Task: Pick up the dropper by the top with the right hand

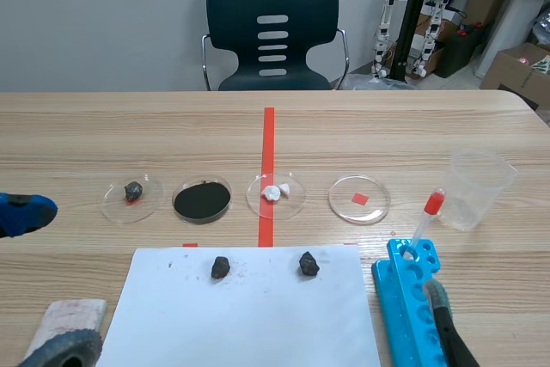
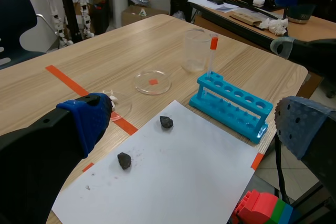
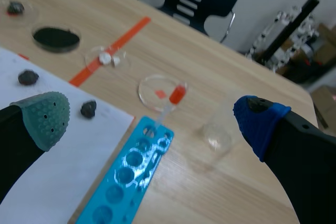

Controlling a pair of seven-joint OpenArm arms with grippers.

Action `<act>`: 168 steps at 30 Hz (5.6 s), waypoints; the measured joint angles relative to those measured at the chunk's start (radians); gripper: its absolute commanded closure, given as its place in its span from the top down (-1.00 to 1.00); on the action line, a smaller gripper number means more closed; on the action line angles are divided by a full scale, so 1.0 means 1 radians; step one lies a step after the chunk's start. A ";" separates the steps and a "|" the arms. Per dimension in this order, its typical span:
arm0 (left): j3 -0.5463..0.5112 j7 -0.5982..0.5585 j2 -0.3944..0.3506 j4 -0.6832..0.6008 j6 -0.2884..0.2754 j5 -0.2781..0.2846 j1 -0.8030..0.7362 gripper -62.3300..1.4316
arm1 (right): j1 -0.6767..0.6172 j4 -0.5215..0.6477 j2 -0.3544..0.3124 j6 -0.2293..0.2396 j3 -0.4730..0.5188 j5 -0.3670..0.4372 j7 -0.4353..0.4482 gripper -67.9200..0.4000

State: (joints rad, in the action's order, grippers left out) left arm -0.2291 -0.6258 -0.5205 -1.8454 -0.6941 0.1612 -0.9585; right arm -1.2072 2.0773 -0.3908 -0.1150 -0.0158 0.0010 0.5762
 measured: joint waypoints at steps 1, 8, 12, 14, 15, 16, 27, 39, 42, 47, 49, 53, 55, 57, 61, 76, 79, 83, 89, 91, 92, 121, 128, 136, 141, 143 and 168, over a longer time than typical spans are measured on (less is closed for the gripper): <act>0.000 0.000 0.000 0.000 0.000 0.000 0.000 1.00 | 0.000 0.000 0.000 0.022 0.000 -0.012 0.044 1.00; 0.000 0.000 0.000 0.000 0.000 0.000 0.000 1.00 | -0.002 0.000 0.000 0.093 0.000 -0.032 0.079 1.00; 0.000 0.000 0.000 0.000 0.000 0.000 0.000 1.00 | -0.002 0.000 0.000 0.085 0.000 -0.032 0.074 1.00; 0.000 0.000 0.000 0.000 0.000 0.000 0.000 1.00 | -0.002 0.000 0.000 0.085 0.000 -0.031 0.056 1.00; 0.000 0.000 0.000 0.000 0.000 0.000 0.000 1.00 | -0.002 0.000 0.000 0.084 0.000 -0.031 0.051 1.00; 0.000 0.000 0.000 0.000 0.000 0.000 0.000 1.00 | -0.002 0.000 0.000 0.085 0.000 -0.031 0.051 1.00; 0.000 0.000 0.000 0.000 0.000 0.000 0.000 1.00 | -0.002 0.000 0.000 0.085 0.000 -0.031 0.051 1.00; 0.000 0.000 0.000 0.000 0.000 0.000 0.000 1.00 | -0.002 0.000 0.000 0.085 0.000 -0.031 0.051 1.00; 0.000 0.000 0.000 0.000 0.000 0.000 0.000 1.00 | -0.002 0.000 0.000 0.085 0.000 -0.031 0.051 1.00; 0.000 0.000 0.000 0.000 0.000 0.000 0.000 1.00 | -0.001 0.000 0.000 0.085 0.000 -0.031 0.044 1.00; 0.000 0.000 0.000 0.000 0.000 0.000 0.000 1.00 | 0.010 -0.002 0.000 0.085 0.000 -0.031 -0.003 1.00; 0.000 0.000 0.000 0.000 0.000 0.000 0.000 1.00 | 0.073 -0.053 0.000 0.082 0.000 -0.003 -0.002 1.00; 0.000 0.000 0.000 0.000 0.000 0.000 0.000 1.00 | 0.109 -0.104 0.000 0.081 0.000 0.015 -0.002 1.00; 0.000 0.000 0.000 0.000 0.000 0.000 0.000 1.00 | 0.141 -0.158 0.000 0.082 0.000 0.028 -0.002 1.00; 0.000 0.000 0.000 0.000 0.000 0.000 0.000 1.00 | 0.214 -0.258 0.000 0.082 0.000 0.032 0.002 1.00; 0.000 0.000 0.000 0.000 0.000 0.000 0.000 1.00 | 0.444 -0.409 0.000 0.087 0.000 0.075 0.002 1.00; 0.000 0.000 0.000 0.000 0.000 0.000 0.000 1.00 | 0.481 -0.411 0.000 0.123 0.000 0.075 -0.007 1.00; 0.000 0.000 0.000 0.000 0.000 0.000 0.000 1.00 | 0.518 -0.411 0.000 0.173 0.000 0.075 -0.048 1.00; 0.000 0.000 0.000 0.000 0.000 0.000 0.000 1.00 | 0.571 -0.418 0.000 0.233 0.000 0.075 -0.069 1.00; 0.000 0.000 0.000 0.000 0.000 0.000 0.000 1.00 | 0.591 -0.431 0.000 0.238 0.000 0.075 -0.082 1.00; 0.000 0.000 0.000 0.000 0.000 0.000 0.000 1.00 | 0.597 -0.439 0.000 0.244 0.000 0.075 -0.089 1.00; 0.000 0.000 0.000 0.000 0.000 0.000 0.000 1.00 | 0.699 -0.537 0.000 0.292 -0.058 0.075 -0.107 0.42; 0.000 0.000 0.000 0.000 0.000 0.000 0.000 1.00 | 0.699 -0.537 0.000 0.292 -0.058 0.075 -0.107 0.38; 0.000 0.000 0.000 0.000 0.000 0.000 0.000 1.00 | 0.699 -0.537 0.000 0.292 -0.058 0.075 -0.107 0.16; 0.000 0.000 0.000 0.000 0.000 0.000 0.000 1.00 | 0.699 -0.537 0.000 0.292 -0.058 0.075 -0.107 0.01; 0.000 0.000 0.000 0.000 0.000 0.000 0.000 1.00 | 0.699 -0.537 0.000 0.292 -0.058 0.075 -0.107 -0.03; 0.000 0.000 0.000 0.000 0.000 0.000 0.000 1.00 | 0.699 -0.537 0.001 0.296 -0.058 0.075 -0.107 -0.80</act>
State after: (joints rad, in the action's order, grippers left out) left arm -0.2291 -0.6254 -0.5205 -1.8454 -0.6941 0.1612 -0.9585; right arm -0.5079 1.5398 -0.3901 0.1810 -0.0742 0.0757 0.4694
